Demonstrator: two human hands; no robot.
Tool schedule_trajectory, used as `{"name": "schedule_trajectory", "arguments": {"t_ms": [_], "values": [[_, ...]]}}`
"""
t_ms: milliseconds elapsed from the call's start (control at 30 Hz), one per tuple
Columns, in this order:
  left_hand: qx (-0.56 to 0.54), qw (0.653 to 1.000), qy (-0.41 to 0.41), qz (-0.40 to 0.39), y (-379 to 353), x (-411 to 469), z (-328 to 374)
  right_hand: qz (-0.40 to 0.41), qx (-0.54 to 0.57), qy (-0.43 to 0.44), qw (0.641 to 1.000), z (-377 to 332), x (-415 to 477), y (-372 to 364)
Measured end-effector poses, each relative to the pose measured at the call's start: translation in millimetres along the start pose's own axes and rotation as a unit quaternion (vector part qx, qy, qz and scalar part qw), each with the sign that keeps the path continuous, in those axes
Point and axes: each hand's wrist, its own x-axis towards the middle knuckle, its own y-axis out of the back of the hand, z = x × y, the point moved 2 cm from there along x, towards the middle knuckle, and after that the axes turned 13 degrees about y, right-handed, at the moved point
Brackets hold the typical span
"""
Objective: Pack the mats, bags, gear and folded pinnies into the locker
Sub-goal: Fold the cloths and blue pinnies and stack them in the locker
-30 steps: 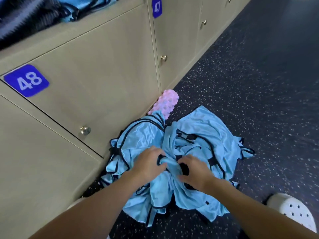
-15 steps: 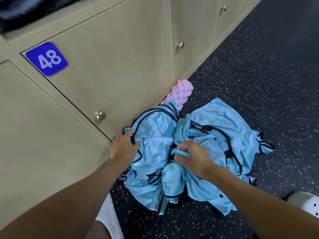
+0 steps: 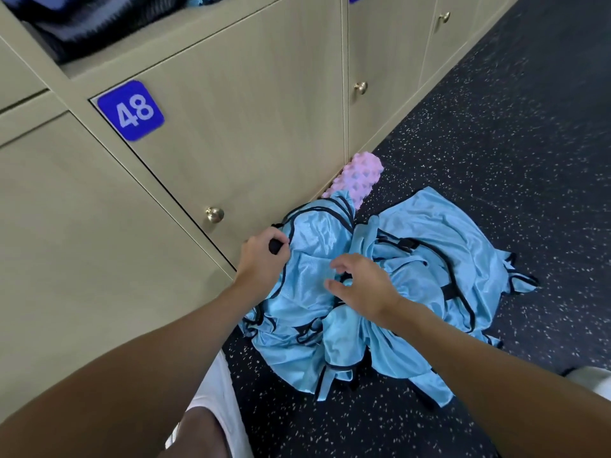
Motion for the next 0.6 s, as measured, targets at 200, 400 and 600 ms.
{"name": "schedule_trajectory", "arguments": {"t_ms": [200, 400, 600], "values": [[-0.026, 0.988, -0.119, -0.09, -3.9, -18.2, 33.3, 0.048, 0.069, -0.015, 0.996, -7.6, 3.7, 5.6], [0.146, 0.965, -0.185, -0.115, -23.5, -32.0, 29.7, 0.036, -0.015, -0.041, 0.998, 21.5, -21.4, 13.6], [0.215, 0.933, -0.138, -0.253, -76.9, -60.4, 15.9, -0.07, -0.132, -0.087, 0.985, 55.0, -55.4, 9.0]]}}
